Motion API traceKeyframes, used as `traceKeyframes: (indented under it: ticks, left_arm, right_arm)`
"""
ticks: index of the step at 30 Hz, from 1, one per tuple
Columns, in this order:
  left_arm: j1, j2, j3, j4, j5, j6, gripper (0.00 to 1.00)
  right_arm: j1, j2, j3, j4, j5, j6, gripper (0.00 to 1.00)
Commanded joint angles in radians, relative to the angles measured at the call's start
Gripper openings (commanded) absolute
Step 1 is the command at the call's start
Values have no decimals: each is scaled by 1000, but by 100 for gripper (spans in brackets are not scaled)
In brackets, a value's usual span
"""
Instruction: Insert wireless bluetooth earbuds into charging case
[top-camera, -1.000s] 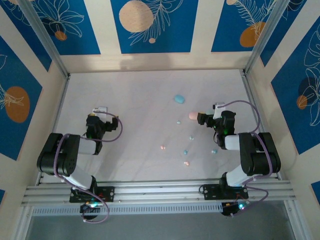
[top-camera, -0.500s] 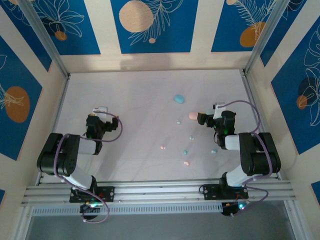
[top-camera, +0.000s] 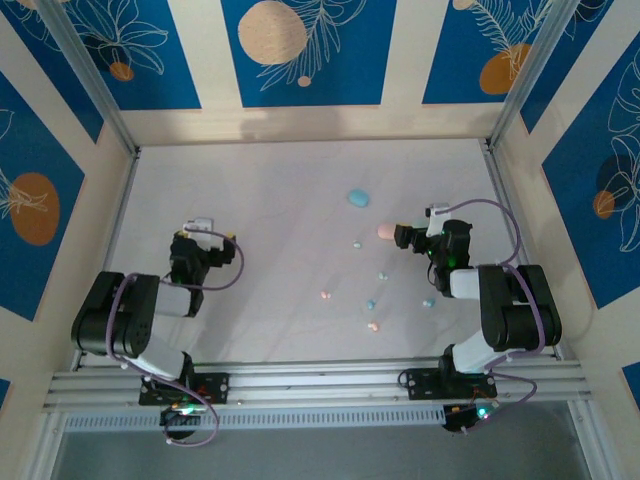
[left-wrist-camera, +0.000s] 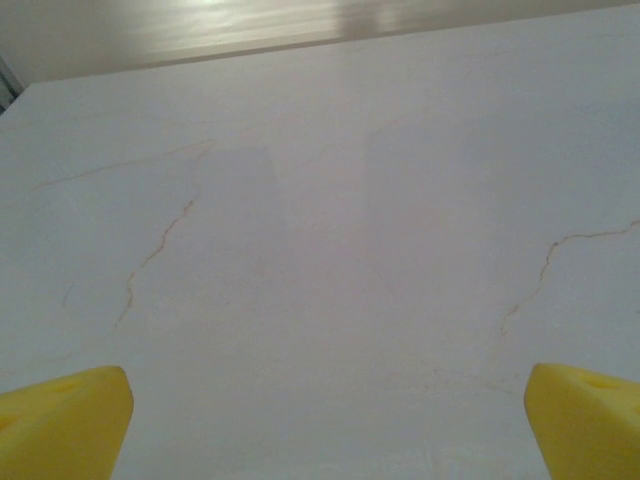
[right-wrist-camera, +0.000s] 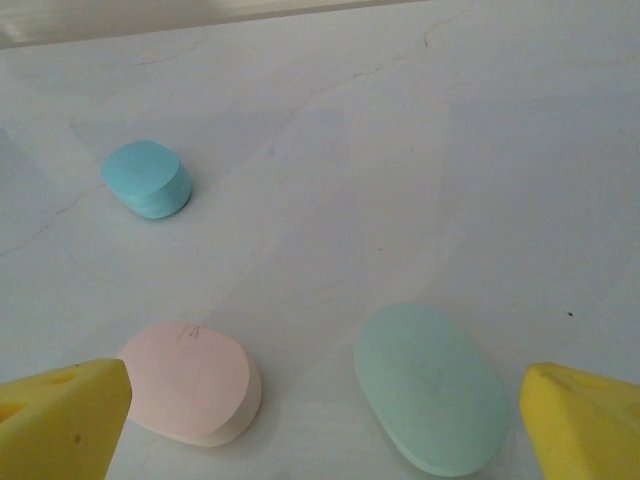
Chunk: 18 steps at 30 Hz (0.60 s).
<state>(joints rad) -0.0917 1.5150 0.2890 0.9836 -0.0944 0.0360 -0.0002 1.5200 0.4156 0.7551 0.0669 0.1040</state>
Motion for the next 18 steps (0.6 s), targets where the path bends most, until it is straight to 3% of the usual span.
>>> traceKeyframes:
  ticks: [1,8,13,16,18]
  left_arm:
    - [15,-98,4,-22,-44,-15,100]
    - [15,-312,89,-380,-140,-112,100]
    - [15,-405,249,-773,-231,-258,100]
    - [17,-434,326,-957,-122,-318,100]
    - [18,-445,343,-1002,42,-336,100]
  right_arm:
    - [-6,-47,43,-63,-4,-1,99]
    - [-47,-118,245,-526,2,152,99]
    - [-68,-89,454,-831,-92,311,99]
    - [-85,-8,604,-970,-324,292,99]
    - [-87,53,679,-1011,-481,287,91]
